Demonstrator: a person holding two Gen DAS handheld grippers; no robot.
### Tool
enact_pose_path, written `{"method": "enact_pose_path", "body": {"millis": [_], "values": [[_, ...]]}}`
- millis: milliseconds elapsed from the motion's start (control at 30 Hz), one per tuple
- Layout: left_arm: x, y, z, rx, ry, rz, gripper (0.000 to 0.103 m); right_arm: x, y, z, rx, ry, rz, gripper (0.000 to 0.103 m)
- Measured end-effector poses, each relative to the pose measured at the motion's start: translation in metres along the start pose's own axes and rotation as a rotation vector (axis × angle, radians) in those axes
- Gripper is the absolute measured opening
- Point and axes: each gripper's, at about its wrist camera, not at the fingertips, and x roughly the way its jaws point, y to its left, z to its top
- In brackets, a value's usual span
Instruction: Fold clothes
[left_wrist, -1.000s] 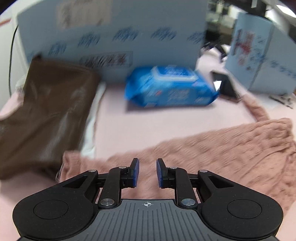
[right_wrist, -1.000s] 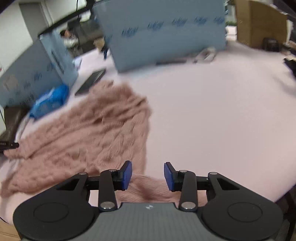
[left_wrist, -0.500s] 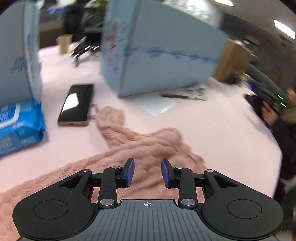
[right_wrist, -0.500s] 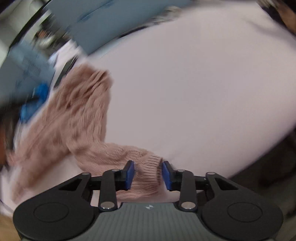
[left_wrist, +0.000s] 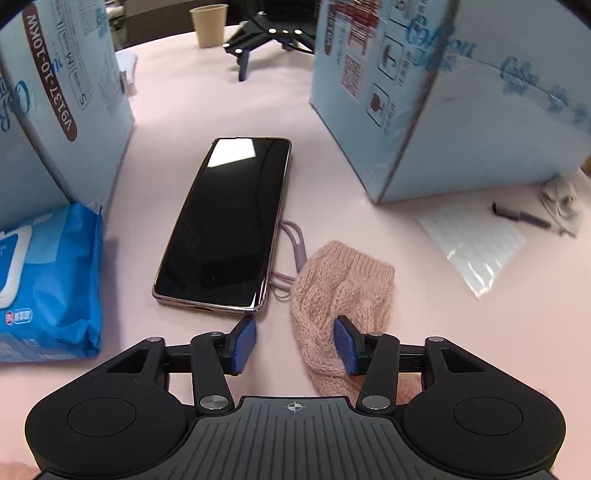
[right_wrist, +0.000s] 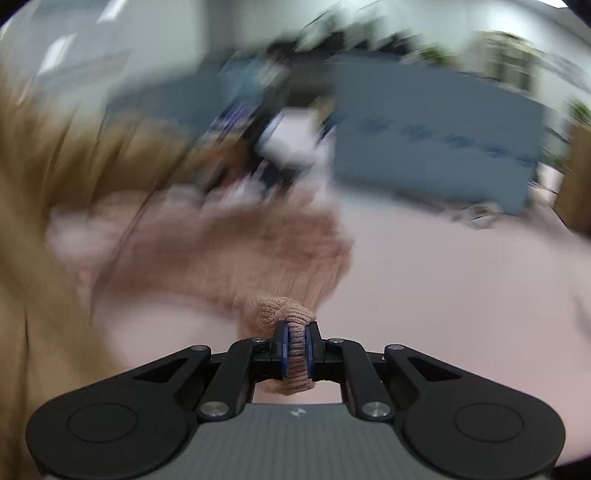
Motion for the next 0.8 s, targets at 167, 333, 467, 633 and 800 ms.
{"method": "enact_pose_path", "body": {"millis": [167,333,467,633,800], "values": [[-0.003,-0.007,-0.003,0.042,0.001,0.009,0.027,0.003,0.001,-0.013,0.107,0.104,-0.032,0.028],[-0.013,-0.001,-0.006,0.008,0.001,-0.076,0.004,-0.044,-0.055,0.008,0.427,-0.153,-0.134,0.043],[-0.038,0.021,-0.007,-0.136,-0.062,-0.204,0.004,-0.051,-0.077,0.025,0.383,-0.204,-0.205,0.045],[-0.067,0.024,-0.003,-0.185,-0.162,-0.288,0.004,-0.023,-0.072,0.011,0.399,-0.099,-0.111,0.044],[-0.072,-0.024,0.007,-0.101,-0.272,-0.072,0.004,0.000,-0.068,-0.002,0.512,-0.098,-0.113,0.046]]}}
